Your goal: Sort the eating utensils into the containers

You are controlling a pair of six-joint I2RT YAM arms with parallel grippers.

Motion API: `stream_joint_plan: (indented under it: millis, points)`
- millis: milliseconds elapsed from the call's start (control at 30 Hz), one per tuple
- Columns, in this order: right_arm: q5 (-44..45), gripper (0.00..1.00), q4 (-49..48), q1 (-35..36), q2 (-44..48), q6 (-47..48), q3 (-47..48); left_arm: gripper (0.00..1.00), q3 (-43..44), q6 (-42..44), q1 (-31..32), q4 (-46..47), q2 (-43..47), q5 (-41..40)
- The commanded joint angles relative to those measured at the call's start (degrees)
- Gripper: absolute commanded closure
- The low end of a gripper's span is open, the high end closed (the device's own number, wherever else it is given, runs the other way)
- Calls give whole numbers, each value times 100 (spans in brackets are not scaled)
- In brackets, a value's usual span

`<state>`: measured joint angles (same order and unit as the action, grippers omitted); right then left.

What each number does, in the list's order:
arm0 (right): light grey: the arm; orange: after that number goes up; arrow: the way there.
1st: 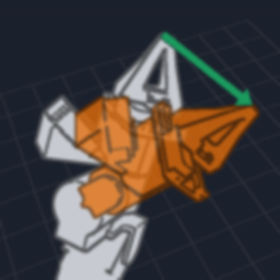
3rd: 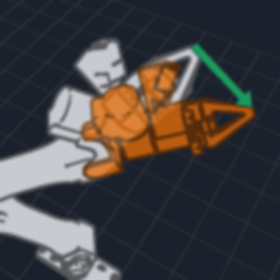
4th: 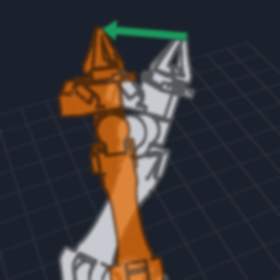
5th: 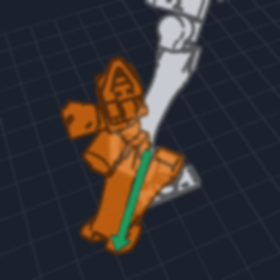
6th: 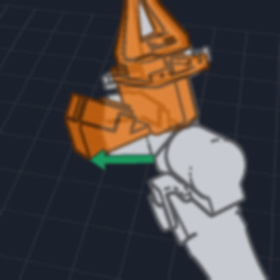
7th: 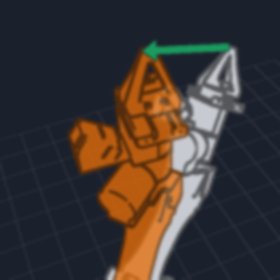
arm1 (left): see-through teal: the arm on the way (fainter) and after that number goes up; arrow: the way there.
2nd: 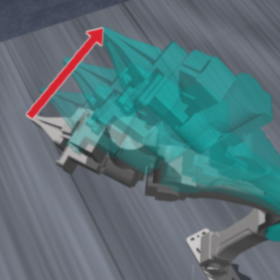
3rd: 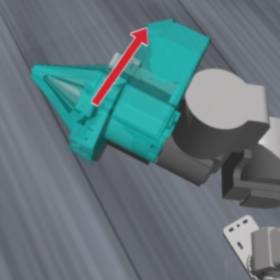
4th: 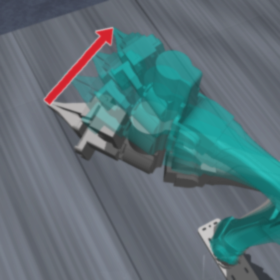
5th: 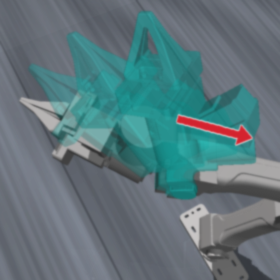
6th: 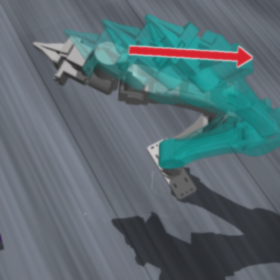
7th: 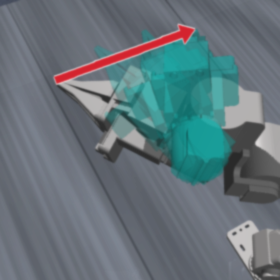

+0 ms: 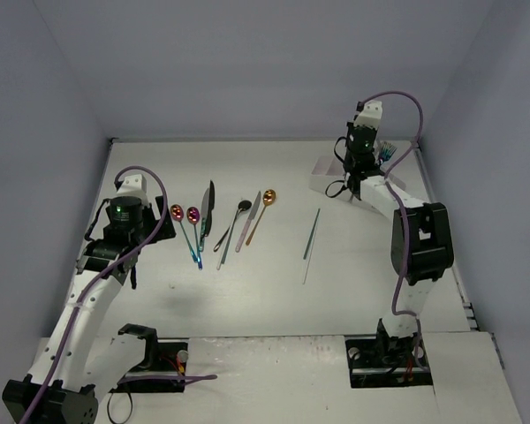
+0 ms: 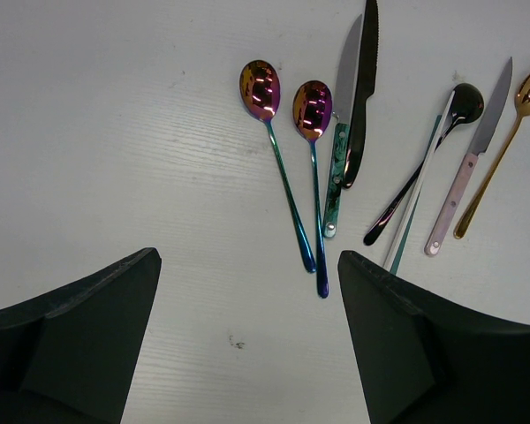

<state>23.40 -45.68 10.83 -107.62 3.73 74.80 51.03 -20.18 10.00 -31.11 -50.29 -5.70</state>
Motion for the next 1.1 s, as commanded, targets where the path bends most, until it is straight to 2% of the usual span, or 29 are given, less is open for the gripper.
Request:
stream_joint_plan:
  millis: [0,133,533,600,767,900,1067]
  points:
    - [85,100,-967,-30,78,37,-332,21,83,-3,-39,167,-28,85]
    - [100,100,-979,9,161,0,-728,21,92,-12,-42,176,-51,138]
    - [228,67,69,352,692,-160,-842,21,92,-14,-40,182,26,181]
    - [249,59,656,453,903,-275,-745,21,92,-20,-42,184,37,195]
    - [401,51,2312,1055,1289,-854,-111,21,101,-21,-42,176,57,274]
    - [426,47,3758,1528,1192,-1739,560,21,92,-21,-35,176,72,284]
    - [318,41,4707,2014,808,-3029,793,21,92,-21,-35,174,70,306]
